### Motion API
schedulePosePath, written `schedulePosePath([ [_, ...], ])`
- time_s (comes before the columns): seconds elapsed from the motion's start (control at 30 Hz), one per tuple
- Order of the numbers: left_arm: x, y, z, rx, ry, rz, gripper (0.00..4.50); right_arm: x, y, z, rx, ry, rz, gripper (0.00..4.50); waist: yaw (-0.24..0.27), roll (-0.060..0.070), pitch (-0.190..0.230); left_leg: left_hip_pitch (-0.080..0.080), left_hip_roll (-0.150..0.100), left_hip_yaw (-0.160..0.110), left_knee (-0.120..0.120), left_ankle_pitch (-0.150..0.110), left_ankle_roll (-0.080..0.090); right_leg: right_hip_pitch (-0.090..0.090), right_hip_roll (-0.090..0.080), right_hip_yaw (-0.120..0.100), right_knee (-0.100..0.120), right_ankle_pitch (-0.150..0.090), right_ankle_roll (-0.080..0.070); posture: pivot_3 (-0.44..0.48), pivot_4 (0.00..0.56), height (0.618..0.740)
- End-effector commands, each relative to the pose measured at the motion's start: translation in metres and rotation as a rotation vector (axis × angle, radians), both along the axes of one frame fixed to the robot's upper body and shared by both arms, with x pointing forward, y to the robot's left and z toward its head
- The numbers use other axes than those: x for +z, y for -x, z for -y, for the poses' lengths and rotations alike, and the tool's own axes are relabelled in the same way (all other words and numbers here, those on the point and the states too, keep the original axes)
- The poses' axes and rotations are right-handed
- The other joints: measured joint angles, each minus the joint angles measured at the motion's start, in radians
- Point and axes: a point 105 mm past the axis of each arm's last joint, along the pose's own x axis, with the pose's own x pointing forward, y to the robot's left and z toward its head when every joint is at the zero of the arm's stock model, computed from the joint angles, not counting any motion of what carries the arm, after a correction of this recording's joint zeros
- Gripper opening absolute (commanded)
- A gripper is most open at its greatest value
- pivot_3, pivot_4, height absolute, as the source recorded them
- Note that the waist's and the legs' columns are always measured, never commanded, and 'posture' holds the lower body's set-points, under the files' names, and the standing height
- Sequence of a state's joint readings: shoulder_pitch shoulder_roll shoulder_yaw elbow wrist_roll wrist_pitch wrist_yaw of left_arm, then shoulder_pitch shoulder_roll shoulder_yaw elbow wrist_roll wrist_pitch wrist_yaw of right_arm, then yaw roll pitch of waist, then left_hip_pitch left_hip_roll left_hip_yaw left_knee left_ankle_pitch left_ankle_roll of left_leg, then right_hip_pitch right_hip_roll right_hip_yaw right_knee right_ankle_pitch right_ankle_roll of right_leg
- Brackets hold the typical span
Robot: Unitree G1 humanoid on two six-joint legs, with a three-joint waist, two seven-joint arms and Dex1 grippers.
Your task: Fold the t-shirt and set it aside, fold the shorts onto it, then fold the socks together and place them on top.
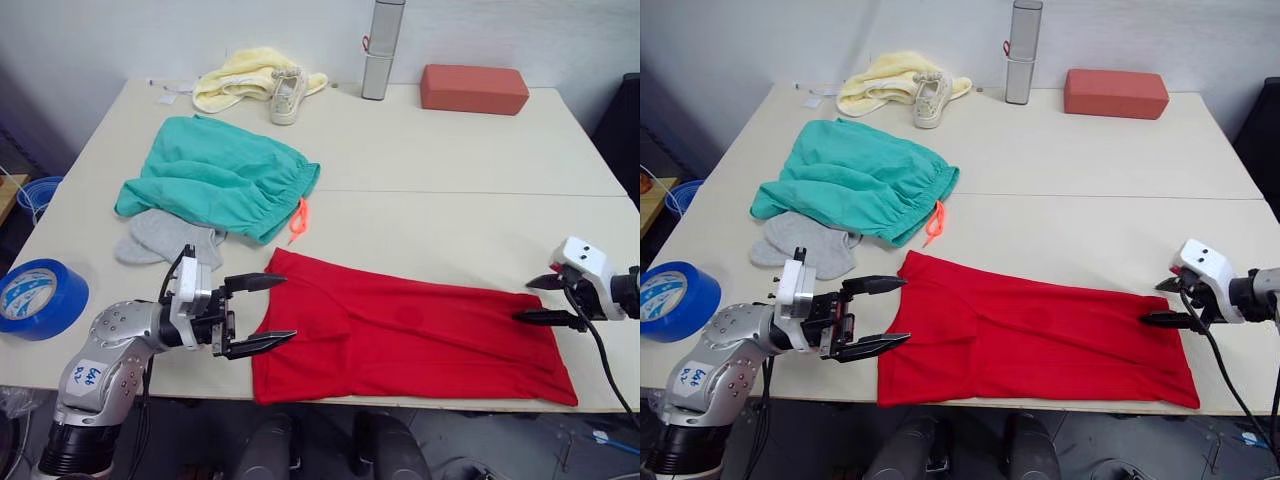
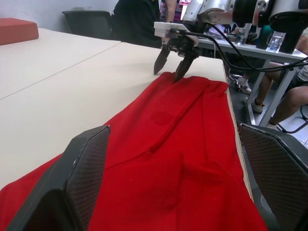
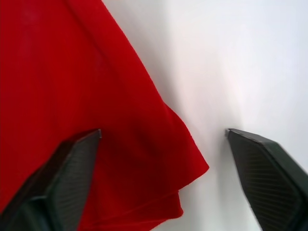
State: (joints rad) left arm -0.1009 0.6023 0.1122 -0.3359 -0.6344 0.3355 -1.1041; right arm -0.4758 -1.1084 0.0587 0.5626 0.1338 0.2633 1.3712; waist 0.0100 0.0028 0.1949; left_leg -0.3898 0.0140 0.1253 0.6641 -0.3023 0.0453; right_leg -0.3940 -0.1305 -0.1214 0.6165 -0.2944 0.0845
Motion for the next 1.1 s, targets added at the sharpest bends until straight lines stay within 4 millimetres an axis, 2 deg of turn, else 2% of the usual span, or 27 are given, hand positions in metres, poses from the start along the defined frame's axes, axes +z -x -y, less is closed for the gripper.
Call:
schedulePosePath([
  [0.03, 0.006, 0.0, 0.0, -0.002, 0.004, 0.037, 4.5, -0.009, 0.004, 0.002, 0.018, 0.03, -0.059, 2.99, -0.001, 0.0, 0.0, 0.0, 0.0, 0.0, 0.0, 0.0, 0.0, 0.0, 0.0, 0.0, 0.0, 0.0, 0.0, 0.0, 0.15, 0.74],
  [0.3, 0.008, -0.006, -0.003, 0.014, 0.006, 0.051, 4.5, -0.006, -0.003, -0.003, 0.051, 0.036, -0.056, 0.12, -0.01, 0.0, 0.0, 0.0, 0.0, 0.0, 0.0, 0.0, 0.0, 0.0, 0.0, -0.001, 0.0, 0.0, 0.0, 0.0, 0.15, 0.74],
  [0.33, 0.008, -0.007, -0.003, 0.021, 0.009, 0.055, 4.5, -0.003, -0.007, -0.004, 0.056, 0.045, -0.031, 0.02, -0.012, 0.0, 0.0, 0.0, 0.0, 0.0, 0.0, 0.0, 0.0, 0.001, 0.0, -0.001, 0.0, 0.0, 0.0, 0.0, 0.15, 0.74],
  [0.57, 0.008, -0.014, -0.003, 0.062, 0.025, 0.078, 4.5, 0.016, -0.041, 0.0, 0.023, 0.142, 0.147, 0.02, -0.023, 0.0, 0.0, 0.0, 0.0, 0.0, 0.0, 0.0, -0.002, 0.0, 0.0, 0.0, 0.001, 0.0, 0.0, 0.0, 0.15, 0.74],
  [0.83, 0.007, -0.023, -0.002, 0.109, 0.028, 0.11, 4.5, 0.028, -0.09, -0.012, 0.011, 0.288, 0.386, 0.02, -0.038, 0.0, 0.0, 0.0, 0.0, 0.001, 0.0, 0.001, -0.002, 0.0, 0.001, 0.0, 0.001, 0.0, 0.0, 0.0, 0.15, 0.74],
  [0.97, 0.008, -0.025, -0.006, 0.145, 0.027, 0.132, 4.5, 0.037, -0.105, -0.026, 0.02, 0.281, 0.482, 0.02, -0.039, 0.0, 0.0, 0.0, 0.0, 0.001, 0.0, 0.002, -0.001, 0.0, 0.001, 0.0, 0.001, 0.0, 0.0, 0.0, 0.15, 0.74],
  [1.1, 0.006, -0.028, -0.01, 0.197, 0.021, 0.15, 4.5, 0.038, -0.109, -0.032, 0.03, 0.271, 0.512, 0.02, -0.04, 0.0, 0.0, 0.0, 0.0, 0.001, 0.0, 0.003, -0.001, 0.0, 0.001, 0.0, 0.002, 0.0, 0.0, 0.0, 0.15, 0.74],
])
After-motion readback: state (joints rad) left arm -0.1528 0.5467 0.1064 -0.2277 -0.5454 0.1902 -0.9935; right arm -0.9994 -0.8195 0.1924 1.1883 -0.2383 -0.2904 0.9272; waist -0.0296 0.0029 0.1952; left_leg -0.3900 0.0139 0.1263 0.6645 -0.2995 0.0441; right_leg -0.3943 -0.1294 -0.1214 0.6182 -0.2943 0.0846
